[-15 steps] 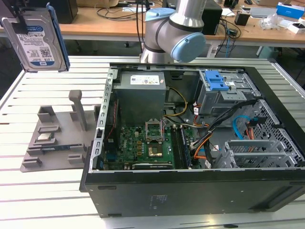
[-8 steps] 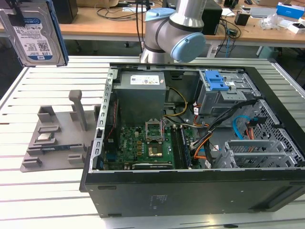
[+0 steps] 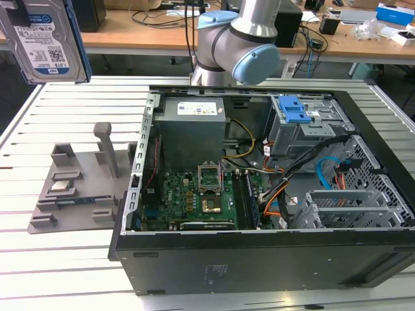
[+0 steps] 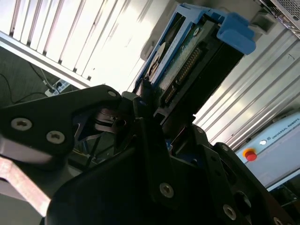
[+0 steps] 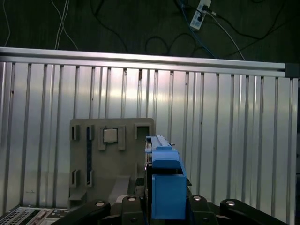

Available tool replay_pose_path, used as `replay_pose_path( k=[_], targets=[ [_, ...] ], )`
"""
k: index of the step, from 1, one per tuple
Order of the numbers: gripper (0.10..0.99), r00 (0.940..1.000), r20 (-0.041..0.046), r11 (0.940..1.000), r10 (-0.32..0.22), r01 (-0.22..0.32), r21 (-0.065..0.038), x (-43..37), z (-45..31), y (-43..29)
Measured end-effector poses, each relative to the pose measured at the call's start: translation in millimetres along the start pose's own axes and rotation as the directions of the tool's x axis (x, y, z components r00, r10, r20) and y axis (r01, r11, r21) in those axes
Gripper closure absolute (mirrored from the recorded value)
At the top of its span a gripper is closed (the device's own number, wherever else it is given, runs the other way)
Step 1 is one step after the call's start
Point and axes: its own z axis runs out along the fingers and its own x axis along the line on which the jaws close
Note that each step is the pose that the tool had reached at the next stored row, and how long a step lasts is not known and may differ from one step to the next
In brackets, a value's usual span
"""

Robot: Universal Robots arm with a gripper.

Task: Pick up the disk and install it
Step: 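Pick up the disk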

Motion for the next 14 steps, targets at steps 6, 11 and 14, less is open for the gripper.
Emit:
replay_pose_path(
  k=[6,11,14],
  targets=[
    [0.722,1.0,0.0,1.0,0.0,0.0,0.0,-0.7,-10.4,0.4],
    [0.722,1.0,0.0,1.0,0.0,0.0,0.0,-1.5,-24.0,1.0],
    [0.722,1.0,0.0,1.0,0.0,0.0,0.0,-1.8,-29.3,1.2]
  ],
)
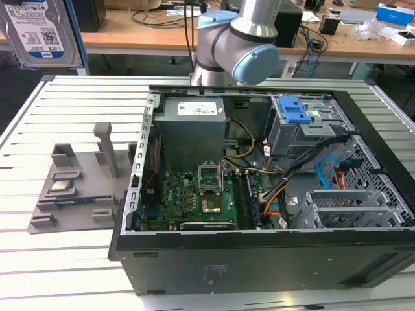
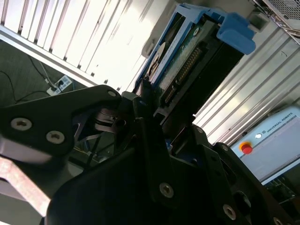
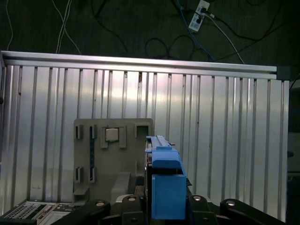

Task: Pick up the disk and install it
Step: 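Pick up the disk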

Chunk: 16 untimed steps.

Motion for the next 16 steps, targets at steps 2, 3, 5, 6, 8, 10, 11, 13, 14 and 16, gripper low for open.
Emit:
replay_pose_path(
  k=[2,3,5,6,8,10,11,13,14,16],
  targets=[
    [0.722,1.0,0.0,1.0,0.0,0.0,0.0,0.0,-1.0,0.0],
    [0.722,1.0,0.0001,1.0,0.0,0.0,0.0,0.0,-0.9,0.0],
    [0.722,1.0,0.0,1.0,0.0,0.0,0.0,0.0,-1.1,0.0],
    [0.722,1.0,0.0,1.0,0.0,0.0,0.0,0.0,-1.1,0.0],
    [0.722,1.0,0.0001,1.0,0.0,0.0,0.0,0.0,-1.2,-1.4],
    [0.722,1.0,0.0,1.0,0.0,0.0,0.0,0.4,-1.6,-8.6],
    [0.722,1.0,-0.0001,1.0,0.0,0.0,0.0,0.5,-1.7,-11.0],
    [0.722,1.0,0.0,1.0,0.0,0.0,0.0,0.8,-1.9,-17.2],
    [0.722,1.0,0.0,1.0,0.0,0.0,0.0,1.0,-2.1,-21.4],
    [0.722,1.0,0.0,1.0,0.0,0.0,0.0,1.3,-2.4,-28.2]
  ],
)
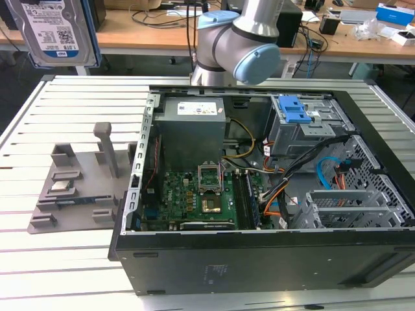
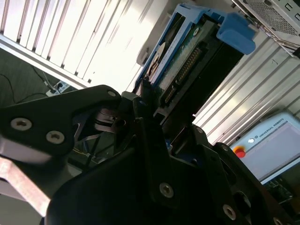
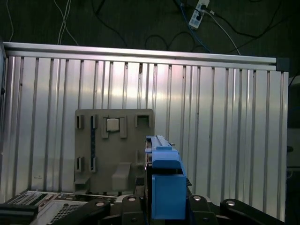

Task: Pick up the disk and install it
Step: 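Pick up the disk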

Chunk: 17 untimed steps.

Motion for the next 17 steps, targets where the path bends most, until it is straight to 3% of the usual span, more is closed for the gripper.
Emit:
replay_pose_path(
  k=[2,8,12,17],
  targets=[
    [0.722,1.0,0.0,1.0,0.0,0.0,0.0,0.4,-0.4,-8.8],
    [0.722,1.0,0.0,1.0,0.0,0.0,0.0,1.2,-1.1,-24.4],
    [0.722,1.0,-0.0001,1.0,0.0,0.0,0.0,2.1,-1.9,-42.6],
    [0.722,1.0,-0.0003,1.0,0.0,0.0,0.0,2.6,-2.5,-55.0]
  ],
)
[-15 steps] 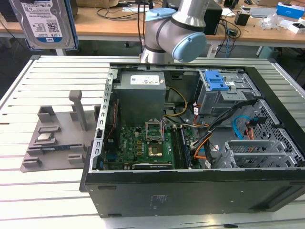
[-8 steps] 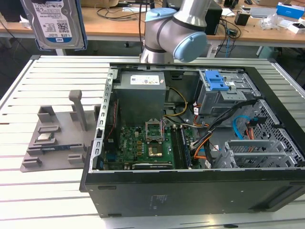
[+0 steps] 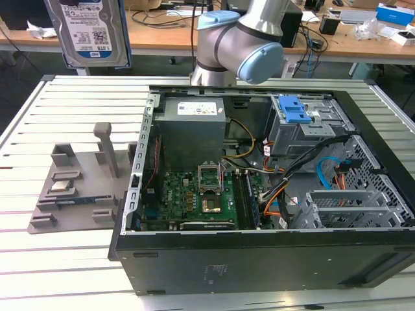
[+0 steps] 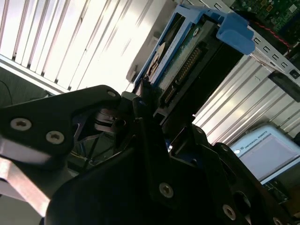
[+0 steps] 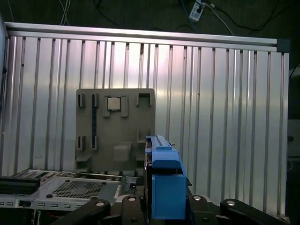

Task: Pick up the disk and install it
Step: 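Pick up the disk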

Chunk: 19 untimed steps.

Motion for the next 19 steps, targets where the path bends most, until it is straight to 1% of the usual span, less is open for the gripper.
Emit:
replay_pose_path(
  k=[3,6,10,12,14,16,18,19],
  targets=[
    [0.722,1.0,0.0,1.0,0.0,0.0,0.0,0.4,-0.3,-7.8],
    [0.722,1.0,-0.0002,1.0,0.0,0.0,0.0,0.9,-0.8,-19.6],
    [0.722,1.0,-0.0004,1.0,0.0,0.0,0.0,1.4,-1.3,-29.8],
    [0.722,1.0,-0.0005,1.0,0.0,0.0,0.0,1.8,-1.7,-37.5],
    [0.722,1.0,-0.0005,1.0,0.0,0.0,0.0,2.0,-1.9,-42.4],
    [0.722,1.0,-0.0007,1.0,0.0,0.0,0.0,2.4,-2.2,-50.0],
    [0.722,1.0,-0.0007,1.0,0.0,0.0,0.0,2.6,-2.4,-54.0],
    [0.722,1.0,-0.0008,1.0,0.0,0.0,0.0,2.8,-2.5,-57.4]
  ],
)
